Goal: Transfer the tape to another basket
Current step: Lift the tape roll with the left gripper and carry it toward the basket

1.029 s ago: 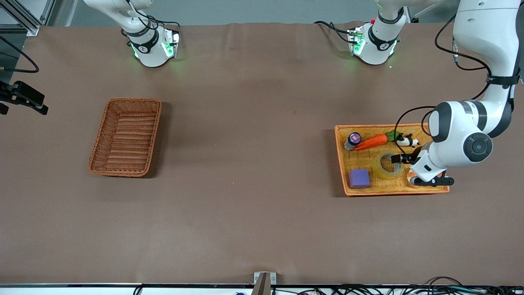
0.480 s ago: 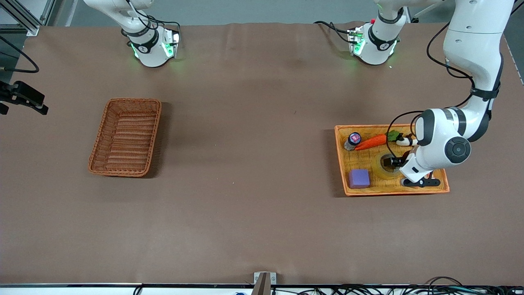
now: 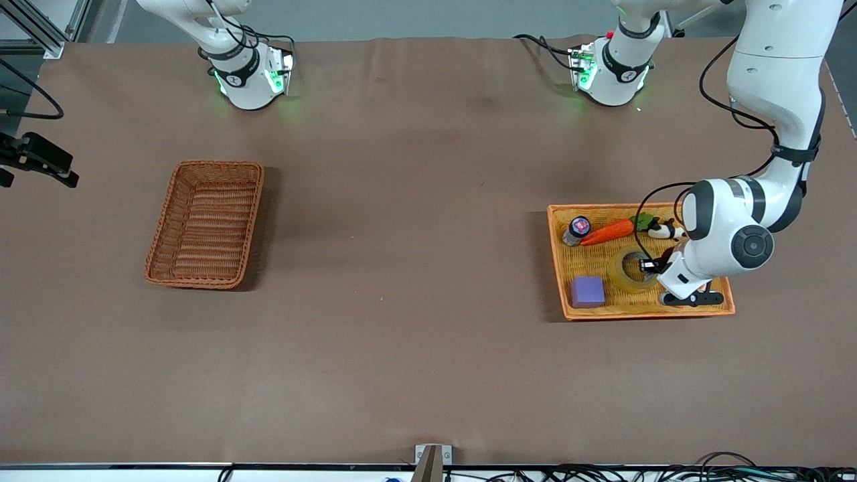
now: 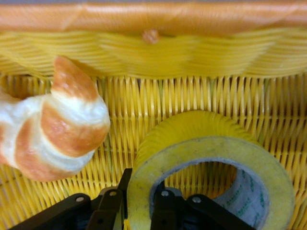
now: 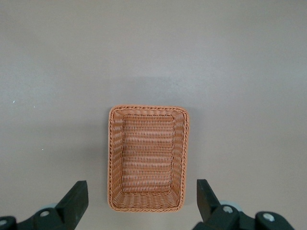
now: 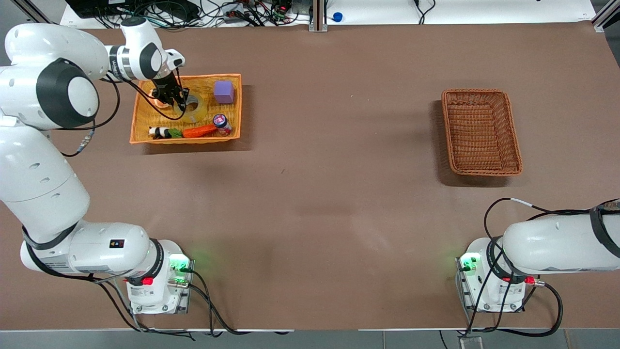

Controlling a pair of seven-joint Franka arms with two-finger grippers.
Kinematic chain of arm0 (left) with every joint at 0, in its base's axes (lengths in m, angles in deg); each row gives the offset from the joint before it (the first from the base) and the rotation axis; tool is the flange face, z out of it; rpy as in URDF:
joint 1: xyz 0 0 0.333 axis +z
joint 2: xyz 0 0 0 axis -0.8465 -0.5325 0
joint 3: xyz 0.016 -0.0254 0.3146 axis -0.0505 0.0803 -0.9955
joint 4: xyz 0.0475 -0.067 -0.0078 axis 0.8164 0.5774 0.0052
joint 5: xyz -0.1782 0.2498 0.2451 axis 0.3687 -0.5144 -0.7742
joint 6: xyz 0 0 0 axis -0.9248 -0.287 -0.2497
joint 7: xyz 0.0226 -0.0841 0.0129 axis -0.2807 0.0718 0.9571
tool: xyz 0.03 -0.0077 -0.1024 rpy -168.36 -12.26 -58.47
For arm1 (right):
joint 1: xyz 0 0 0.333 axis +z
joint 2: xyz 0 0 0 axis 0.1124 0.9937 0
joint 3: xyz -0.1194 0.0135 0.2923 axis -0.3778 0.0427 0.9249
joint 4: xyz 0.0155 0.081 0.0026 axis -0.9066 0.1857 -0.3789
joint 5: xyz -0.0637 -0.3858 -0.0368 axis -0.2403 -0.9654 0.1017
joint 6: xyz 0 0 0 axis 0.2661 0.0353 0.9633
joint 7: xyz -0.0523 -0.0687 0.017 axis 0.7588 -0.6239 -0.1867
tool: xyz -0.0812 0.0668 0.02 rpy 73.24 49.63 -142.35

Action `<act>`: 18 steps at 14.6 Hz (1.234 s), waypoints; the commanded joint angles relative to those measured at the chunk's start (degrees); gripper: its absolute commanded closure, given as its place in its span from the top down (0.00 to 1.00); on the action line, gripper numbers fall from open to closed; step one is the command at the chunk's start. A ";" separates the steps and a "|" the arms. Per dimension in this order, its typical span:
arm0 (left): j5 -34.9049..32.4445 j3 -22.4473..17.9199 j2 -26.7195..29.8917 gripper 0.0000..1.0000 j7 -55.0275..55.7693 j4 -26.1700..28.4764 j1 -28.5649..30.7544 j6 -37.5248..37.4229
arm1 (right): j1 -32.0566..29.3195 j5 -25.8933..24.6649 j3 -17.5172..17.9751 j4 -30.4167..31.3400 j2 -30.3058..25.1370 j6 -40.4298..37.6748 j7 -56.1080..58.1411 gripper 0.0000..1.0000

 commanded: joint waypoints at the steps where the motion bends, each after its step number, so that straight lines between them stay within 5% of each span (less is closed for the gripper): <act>1: -1.11 0.11 5.37 0.00 -0.16 0.07 0.16 -2.78 | -1.03 1.00 0.47 0.11 -0.09 -0.27 -0.01 1.00; 4: -1.12 1.33 9.60 0.00 0.27 -5.79 -0.81 -11.90 | -1.11 1.00 0.47 0.11 -0.09 -0.27 -0.01 1.00; 8: -1.20 8.61 8.30 0.00 3.42 -17.14 -2.30 -26.08 | -1.46 1.00 0.38 0.02 0.27 -0.18 0.70 1.00; 15: -9.99 29.96 -2.41 0.00 28.19 -25.31 -4.40 -26.18 | -1.99 1.00 0.38 0.02 0.53 -0.18 0.70 1.00; 18: -10.60 32.71 -10.49 0.00 38.22 -30.76 -10.97 -25.57 | -1.91 2.04 0.38 0.02 0.53 0.43 0.61 1.00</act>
